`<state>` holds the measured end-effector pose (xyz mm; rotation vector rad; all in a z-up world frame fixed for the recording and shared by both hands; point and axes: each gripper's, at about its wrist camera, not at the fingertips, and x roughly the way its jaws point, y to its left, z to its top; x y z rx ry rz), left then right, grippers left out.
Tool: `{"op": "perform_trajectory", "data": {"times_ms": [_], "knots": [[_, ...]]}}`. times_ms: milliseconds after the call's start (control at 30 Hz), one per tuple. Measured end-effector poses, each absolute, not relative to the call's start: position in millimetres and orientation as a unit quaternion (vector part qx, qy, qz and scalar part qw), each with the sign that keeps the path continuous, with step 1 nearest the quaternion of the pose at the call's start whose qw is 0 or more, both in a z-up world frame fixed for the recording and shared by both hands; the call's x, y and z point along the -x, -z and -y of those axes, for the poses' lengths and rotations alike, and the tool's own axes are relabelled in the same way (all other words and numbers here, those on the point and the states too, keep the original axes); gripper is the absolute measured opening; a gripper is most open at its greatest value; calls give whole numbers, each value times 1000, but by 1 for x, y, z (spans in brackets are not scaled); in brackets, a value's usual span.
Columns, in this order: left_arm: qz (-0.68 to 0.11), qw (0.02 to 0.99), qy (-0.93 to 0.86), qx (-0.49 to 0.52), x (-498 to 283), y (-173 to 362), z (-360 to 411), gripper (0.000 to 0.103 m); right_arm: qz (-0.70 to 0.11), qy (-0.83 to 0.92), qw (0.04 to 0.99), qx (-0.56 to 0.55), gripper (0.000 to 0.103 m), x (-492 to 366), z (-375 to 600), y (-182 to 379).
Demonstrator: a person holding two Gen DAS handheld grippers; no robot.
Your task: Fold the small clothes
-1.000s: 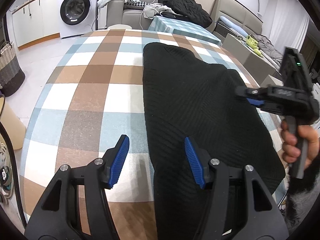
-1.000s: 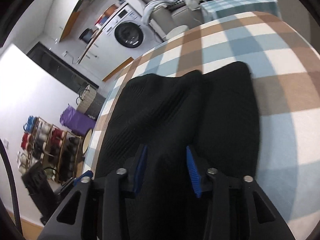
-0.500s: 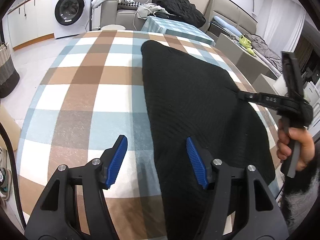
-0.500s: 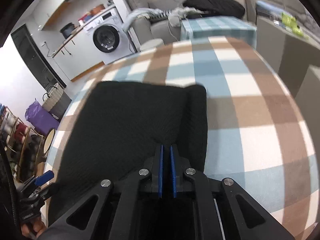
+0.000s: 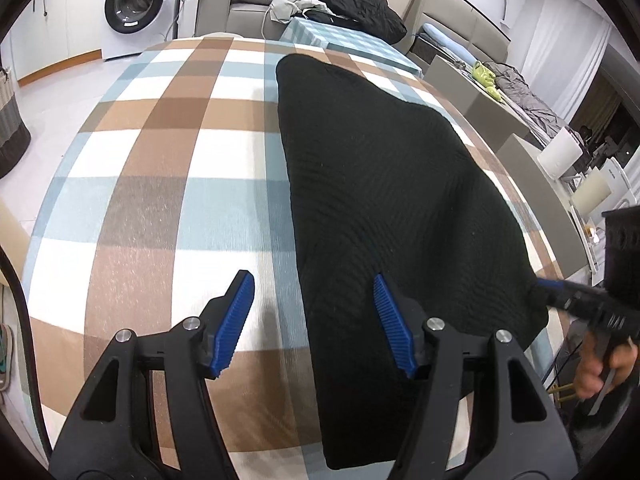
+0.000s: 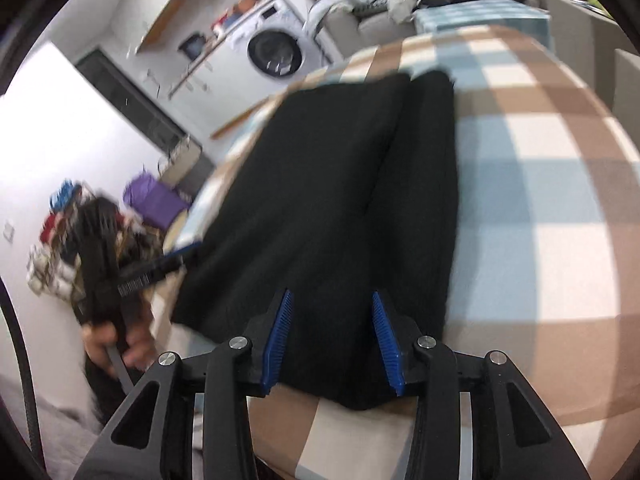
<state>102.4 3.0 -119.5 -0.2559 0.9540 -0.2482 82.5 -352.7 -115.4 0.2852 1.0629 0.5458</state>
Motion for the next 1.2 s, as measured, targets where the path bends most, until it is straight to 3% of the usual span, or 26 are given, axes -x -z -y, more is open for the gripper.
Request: {"op": "perform_trajectory", "data": {"times_ms": [33, 133, 233, 400, 600, 800, 1033, 1100, 1200], "knots": [[-457, 873, 118, 124, -102, 121, -2, 59, -498, -257, 818, -129, 41, -80, 350, 118], [-458, 874, 113, 114, -102, 123, 1, 59, -474, -264, 833, -106, 9, -76, 342, 114], [-458, 876, 107, 106, -103, 127, 2, 61, -413, -289, 855, -121, 5, -55, 357, 92], [-460, 875, 107, 107, -104, 129, 2, 63, -468, -254, 838, -120, 5, -53, 361, 120], [-456, 875, 119, 112, -92, 121, 2, 63, -484, -265, 827, -109, 24, -51, 362, 118], [-459, 872, 135, 107, -83, 122, 10, 63, -485, -270, 827, -88, 18, -45, 363, 124], [-455, 874, 133, 111, -85, 118, 11, 63, -476, -259, 832, -116, 24, -68, 361, 123], [-455, 874, 133, 111, -86, 117, 12, 63, -463, -263, 837, -124, 11, -73, 353, 124], [-451, 876, 135, 107, -84, 115, 13, 63, -401, -281, 861, -135, 8, -62, 355, 101]]}}
